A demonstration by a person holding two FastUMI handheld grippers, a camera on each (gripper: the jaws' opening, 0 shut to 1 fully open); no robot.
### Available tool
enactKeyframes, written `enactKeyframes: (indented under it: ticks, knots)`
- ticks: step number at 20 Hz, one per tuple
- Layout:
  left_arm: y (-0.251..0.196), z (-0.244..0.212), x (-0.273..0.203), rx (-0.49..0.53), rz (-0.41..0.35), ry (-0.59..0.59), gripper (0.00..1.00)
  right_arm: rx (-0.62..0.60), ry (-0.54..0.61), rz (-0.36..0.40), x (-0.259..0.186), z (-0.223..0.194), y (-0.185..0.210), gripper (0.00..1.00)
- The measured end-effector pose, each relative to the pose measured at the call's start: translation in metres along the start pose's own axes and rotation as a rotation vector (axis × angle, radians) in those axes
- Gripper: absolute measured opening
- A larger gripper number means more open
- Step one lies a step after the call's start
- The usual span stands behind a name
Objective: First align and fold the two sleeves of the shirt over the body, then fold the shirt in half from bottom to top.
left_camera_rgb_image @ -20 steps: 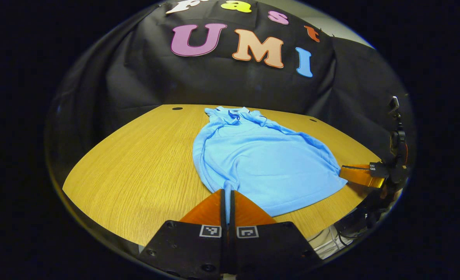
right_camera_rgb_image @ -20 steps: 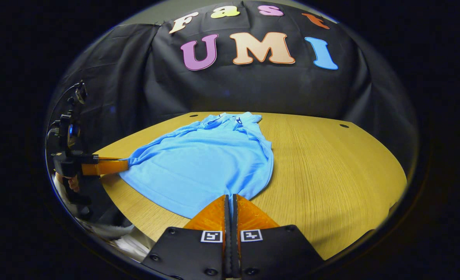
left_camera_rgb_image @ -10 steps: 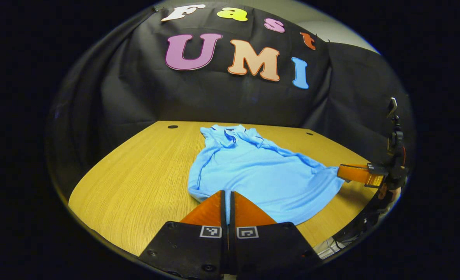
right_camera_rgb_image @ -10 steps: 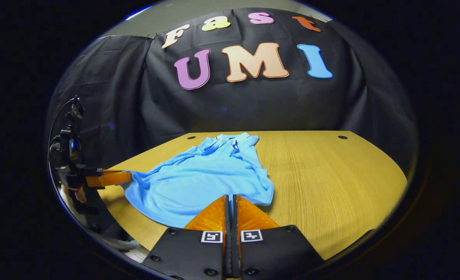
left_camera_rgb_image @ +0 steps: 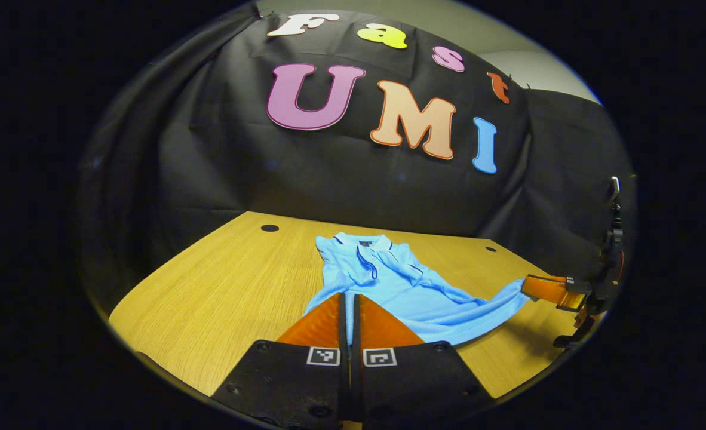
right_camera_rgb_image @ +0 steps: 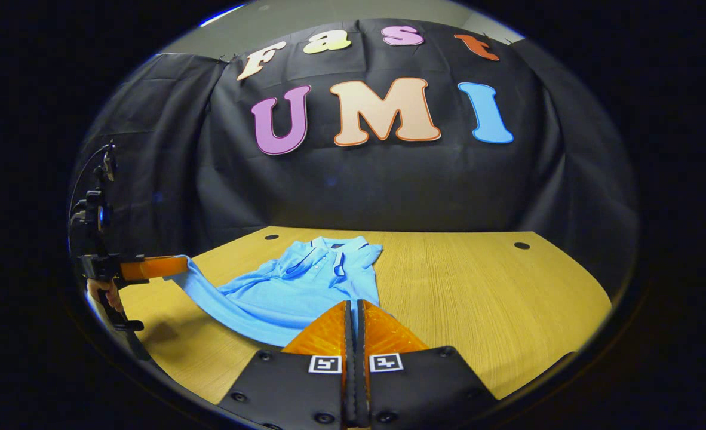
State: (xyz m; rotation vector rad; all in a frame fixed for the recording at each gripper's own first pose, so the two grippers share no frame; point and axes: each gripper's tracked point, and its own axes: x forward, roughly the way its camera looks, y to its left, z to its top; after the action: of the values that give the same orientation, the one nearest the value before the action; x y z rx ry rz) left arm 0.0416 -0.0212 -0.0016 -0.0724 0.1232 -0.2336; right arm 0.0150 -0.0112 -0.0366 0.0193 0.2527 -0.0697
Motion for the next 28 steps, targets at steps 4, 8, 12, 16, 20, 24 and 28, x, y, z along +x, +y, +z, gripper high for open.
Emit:
enactKeyframes:
  ticks: [4, 8, 12, 16, 20, 24, 28]
  knots:
    - [0.010, 0.032, 0.037, -0.010, 0.027, -0.032, 0.00, 0.002, 0.002, -0.033, 0.047, 0.024, -0.008, 0.02]
    - [0.027, 0.051, 0.085, -0.017, 0.069, -0.030, 0.00, 0.018, 0.000, -0.066, 0.094, 0.047, -0.017, 0.02]
    - [0.038, 0.061, 0.136, -0.058, 0.086, -0.024, 0.00, 0.039, -0.009, -0.103, 0.144, 0.061, -0.029, 0.02]
    - [0.051, 0.064, 0.180, -0.092, 0.122, -0.016, 0.00, 0.119, -0.013, -0.143, 0.191, 0.059, -0.042, 0.02]
    - [0.057, 0.057, 0.220, -0.075, 0.136, 0.002, 0.00, 0.126, 0.009, -0.166, 0.232, 0.040, -0.050, 0.02]
    - [0.069, 0.048, 0.254, -0.036, 0.180, 0.017, 0.00, 0.090, 0.044, -0.187, 0.264, 0.024, -0.055, 0.02]
    - [0.074, 0.034, 0.277, -0.022, 0.199, 0.059, 0.00, 0.091, 0.067, -0.198, 0.282, 0.013, -0.062, 0.02]
